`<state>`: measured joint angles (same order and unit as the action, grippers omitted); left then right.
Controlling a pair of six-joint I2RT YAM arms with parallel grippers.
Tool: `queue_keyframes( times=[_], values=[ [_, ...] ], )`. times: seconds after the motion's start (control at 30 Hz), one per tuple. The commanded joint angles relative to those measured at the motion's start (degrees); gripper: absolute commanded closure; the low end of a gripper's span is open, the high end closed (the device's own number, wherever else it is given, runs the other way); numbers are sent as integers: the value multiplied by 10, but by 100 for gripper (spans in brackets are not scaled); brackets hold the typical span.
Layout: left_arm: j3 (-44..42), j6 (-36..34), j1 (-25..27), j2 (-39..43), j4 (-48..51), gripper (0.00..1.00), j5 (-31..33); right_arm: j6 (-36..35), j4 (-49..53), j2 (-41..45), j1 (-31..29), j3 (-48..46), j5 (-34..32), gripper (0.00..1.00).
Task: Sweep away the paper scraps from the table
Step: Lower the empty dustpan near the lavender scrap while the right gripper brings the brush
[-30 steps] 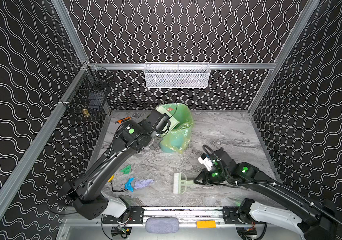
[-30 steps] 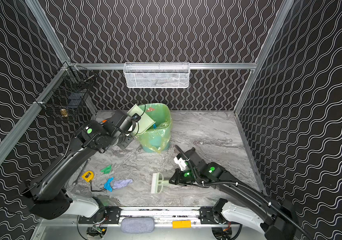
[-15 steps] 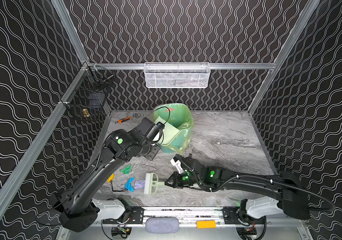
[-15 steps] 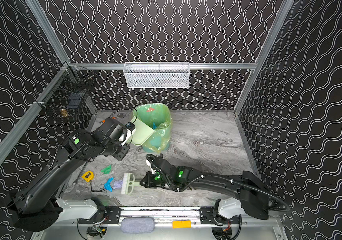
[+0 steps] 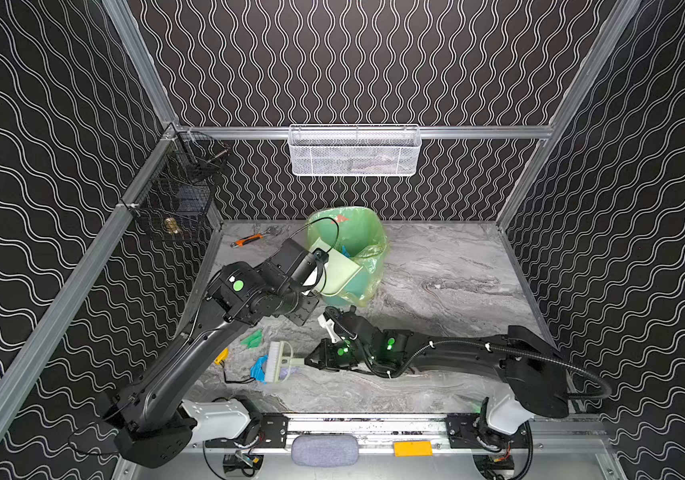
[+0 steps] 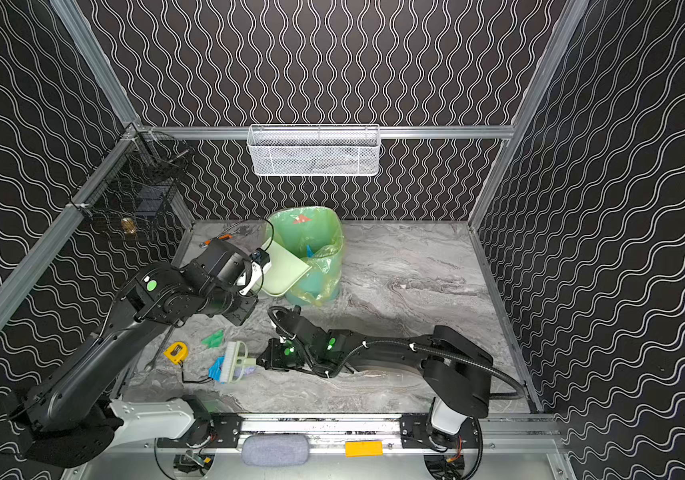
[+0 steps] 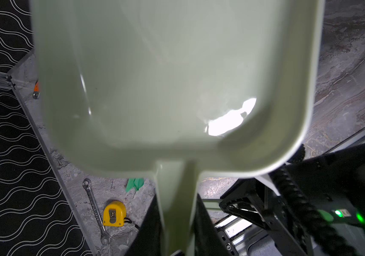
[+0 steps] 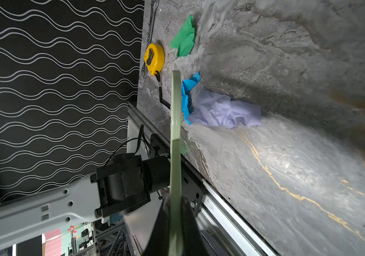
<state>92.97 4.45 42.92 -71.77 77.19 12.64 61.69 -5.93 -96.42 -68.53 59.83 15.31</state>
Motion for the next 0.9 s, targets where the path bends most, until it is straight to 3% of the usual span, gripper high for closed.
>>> queue_keyframes(
  times=[0.0, 0.2, 0.47, 0.87],
  values=[
    [-5, 5, 0, 7, 3, 93, -7, 1, -4, -20, -1, 18, -16, 100],
    [-10, 9, 0, 12, 5, 92, -14, -8, 50, -32, 5, 30, -24, 100],
    [-10, 5, 0, 8, 8, 92, -20, -5, 99, 20, 21, -22, -26, 100],
    [-8, -20, 1, 13, 12, 91, -50, -8, 227, 210, 78, -179, -31, 100]
  ],
)
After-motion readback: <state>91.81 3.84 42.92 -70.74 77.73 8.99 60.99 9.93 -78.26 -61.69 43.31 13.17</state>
